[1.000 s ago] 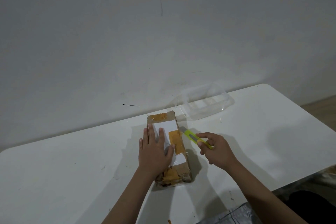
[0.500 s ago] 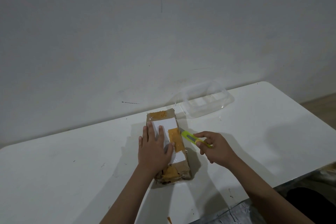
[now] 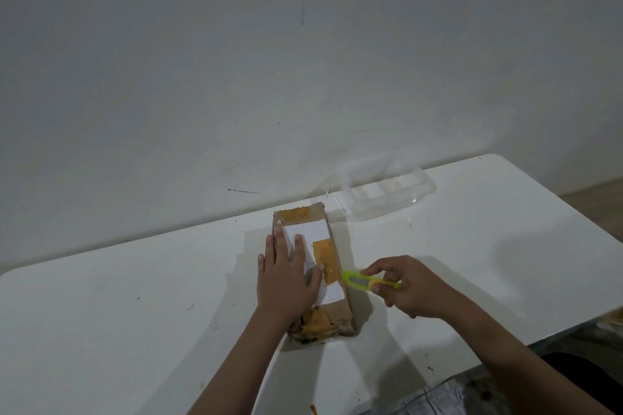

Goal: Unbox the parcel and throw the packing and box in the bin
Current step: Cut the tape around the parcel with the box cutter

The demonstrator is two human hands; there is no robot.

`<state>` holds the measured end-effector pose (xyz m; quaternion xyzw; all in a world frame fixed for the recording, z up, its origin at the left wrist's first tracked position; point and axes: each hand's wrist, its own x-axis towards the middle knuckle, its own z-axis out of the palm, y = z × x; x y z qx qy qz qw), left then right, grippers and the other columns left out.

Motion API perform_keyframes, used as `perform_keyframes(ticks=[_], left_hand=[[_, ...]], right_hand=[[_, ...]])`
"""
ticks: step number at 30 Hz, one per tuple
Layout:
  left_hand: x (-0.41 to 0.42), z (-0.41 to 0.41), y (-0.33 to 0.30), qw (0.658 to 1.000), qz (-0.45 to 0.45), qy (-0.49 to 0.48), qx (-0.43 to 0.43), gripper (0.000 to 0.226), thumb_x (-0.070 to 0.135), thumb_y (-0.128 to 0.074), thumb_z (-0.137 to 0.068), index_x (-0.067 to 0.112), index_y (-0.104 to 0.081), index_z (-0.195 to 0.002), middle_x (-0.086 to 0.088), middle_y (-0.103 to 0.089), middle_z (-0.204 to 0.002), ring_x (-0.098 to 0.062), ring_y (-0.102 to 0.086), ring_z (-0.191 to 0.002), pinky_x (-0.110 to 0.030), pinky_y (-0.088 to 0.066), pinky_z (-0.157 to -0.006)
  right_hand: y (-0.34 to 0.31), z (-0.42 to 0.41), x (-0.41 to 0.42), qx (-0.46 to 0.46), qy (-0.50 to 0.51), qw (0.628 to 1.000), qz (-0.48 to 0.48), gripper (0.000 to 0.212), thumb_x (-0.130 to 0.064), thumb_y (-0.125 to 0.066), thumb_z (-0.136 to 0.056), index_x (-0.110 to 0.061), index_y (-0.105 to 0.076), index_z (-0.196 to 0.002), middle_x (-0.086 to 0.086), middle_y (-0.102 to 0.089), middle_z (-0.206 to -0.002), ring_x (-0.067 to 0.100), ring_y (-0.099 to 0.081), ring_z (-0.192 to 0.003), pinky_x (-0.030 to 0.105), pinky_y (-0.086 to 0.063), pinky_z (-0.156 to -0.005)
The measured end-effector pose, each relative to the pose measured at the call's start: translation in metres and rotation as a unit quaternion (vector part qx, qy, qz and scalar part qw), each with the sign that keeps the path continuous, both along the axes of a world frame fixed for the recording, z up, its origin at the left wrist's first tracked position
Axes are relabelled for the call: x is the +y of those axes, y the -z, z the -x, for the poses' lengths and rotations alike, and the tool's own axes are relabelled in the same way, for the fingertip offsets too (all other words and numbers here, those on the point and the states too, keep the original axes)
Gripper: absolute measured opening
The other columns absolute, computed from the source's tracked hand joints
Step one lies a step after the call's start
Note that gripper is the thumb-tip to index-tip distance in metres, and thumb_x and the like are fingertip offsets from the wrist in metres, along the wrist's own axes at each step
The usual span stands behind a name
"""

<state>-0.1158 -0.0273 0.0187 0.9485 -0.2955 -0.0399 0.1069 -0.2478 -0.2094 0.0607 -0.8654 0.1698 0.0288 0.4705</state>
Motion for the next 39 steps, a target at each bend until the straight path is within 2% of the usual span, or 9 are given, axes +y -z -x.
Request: perform_keyframes(ticks=[16, 21, 25, 27, 29, 30, 32, 35, 39], left_hand=[[0.000, 0.002, -0.006, 1.000, 0.015, -0.005, 0.018, 0.071, 0.057, -0.029, -0.094, 0.022, -0.006, -0.150, -0.013, 0.011, -0.158, -0.031, 0.010, -0.146, -0.048, -0.005, -0.117], [0.002, 0.004, -0.010, 0.996, 0.070, -0.035, 0.041, 0.071, 0.060, -0.038, -0.090, 0.028, -0.016, -0.149, -0.006, 0.006, -0.160, -0.026, 0.006, -0.147, -0.049, -0.002, -0.116], [0.009, 0.004, -0.027, 0.997, 0.045, -0.045, 0.047, 0.068, 0.066, -0.039, -0.087, 0.032, -0.028, -0.145, -0.004, -0.004, -0.160, -0.025, 0.003, -0.147, -0.055, 0.006, -0.113], [0.022, -0.002, -0.035, 0.997, 0.016, -0.004, 0.072, 0.074, 0.073, -0.041, -0.080, 0.037, -0.030, -0.143, -0.002, -0.002, -0.160, -0.023, 0.008, -0.147, -0.057, 0.012, -0.111], [0.040, -0.010, -0.042, 0.986, -0.030, 0.082, 0.141, 0.085, 0.081, -0.044, -0.071, 0.044, -0.022, -0.144, 0.002, 0.012, -0.159, -0.019, 0.020, -0.144, -0.055, 0.018, -0.109], [0.047, -0.014, -0.045, 0.975, -0.048, 0.125, 0.178, 0.082, 0.077, -0.047, -0.074, 0.047, -0.016, -0.144, 0.005, 0.021, -0.156, -0.017, 0.027, -0.141, -0.055, 0.018, -0.109], [0.057, -0.018, -0.047, 0.955, -0.049, 0.182, 0.228, 0.067, 0.046, -0.053, -0.090, 0.051, -0.010, -0.141, 0.010, 0.028, -0.152, -0.010, 0.033, -0.136, -0.055, 0.016, -0.113], [0.060, -0.021, -0.045, 0.951, -0.020, 0.197, 0.238, 0.065, 0.030, -0.054, -0.094, 0.054, -0.013, -0.138, 0.013, 0.023, -0.154, -0.003, 0.030, -0.135, -0.052, 0.013, -0.114], [0.058, -0.018, -0.043, 0.972, -0.010, 0.158, 0.175, 0.060, 0.048, -0.058, -0.087, 0.054, -0.026, -0.137, 0.016, 0.007, -0.157, -0.004, 0.010, -0.144, -0.055, 0.005, -0.116]], right_hand=[[-0.007, 0.030, -0.012, -0.013, 0.036, 0.999, -0.025, 0.017, -0.020, -0.065, -0.087, -0.030, -0.067, -0.100, 0.009, -0.065, -0.062, 0.005, -0.042, -0.033, 0.021, -0.037, -0.037], [-0.005, 0.039, -0.013, -0.053, 0.088, 0.994, -0.043, 0.019, -0.011, -0.065, -0.087, -0.024, -0.068, -0.101, 0.014, -0.063, -0.060, 0.005, -0.045, -0.032, 0.022, -0.037, -0.036], [-0.001, 0.037, -0.009, -0.088, 0.114, 0.988, -0.050, 0.019, -0.013, -0.066, -0.086, -0.024, -0.070, -0.101, 0.010, -0.064, -0.057, 0.007, -0.042, -0.032, 0.024, -0.039, -0.036], [0.000, 0.034, -0.007, -0.092, 0.117, 0.987, -0.056, 0.019, -0.015, -0.066, -0.086, -0.025, -0.069, -0.102, 0.008, -0.065, -0.057, 0.009, -0.042, -0.031, 0.024, -0.039, -0.036], [0.002, 0.031, -0.004, -0.092, 0.118, 0.987, -0.064, 0.020, -0.015, -0.066, -0.086, -0.026, -0.069, -0.103, 0.008, -0.066, -0.059, 0.009, -0.042, -0.031, 0.024, -0.040, -0.038], [0.003, 0.030, -0.003, -0.092, 0.118, 0.986, -0.069, 0.020, -0.015, -0.066, -0.087, -0.026, -0.069, -0.103, 0.008, -0.066, -0.059, 0.009, -0.042, -0.031, 0.024, -0.040, -0.038], [0.005, 0.028, -0.001, -0.091, 0.115, 0.987, -0.071, 0.020, -0.015, -0.065, -0.087, -0.027, -0.069, -0.103, 0.008, -0.067, -0.059, 0.008, -0.042, -0.031, 0.025, -0.041, -0.039], [0.006, 0.026, 0.000, -0.092, 0.107, 0.988, -0.067, 0.021, -0.015, -0.066, -0.086, -0.028, -0.069, -0.103, 0.008, -0.067, -0.059, 0.009, -0.042, -0.030, 0.027, -0.043, -0.039], [0.006, 0.023, 0.001, -0.099, 0.107, 0.987, -0.065, 0.021, -0.014, -0.066, -0.086, -0.028, -0.069, -0.102, 0.010, -0.066, -0.059, 0.007, -0.043, -0.031, 0.028, -0.044, -0.040]])
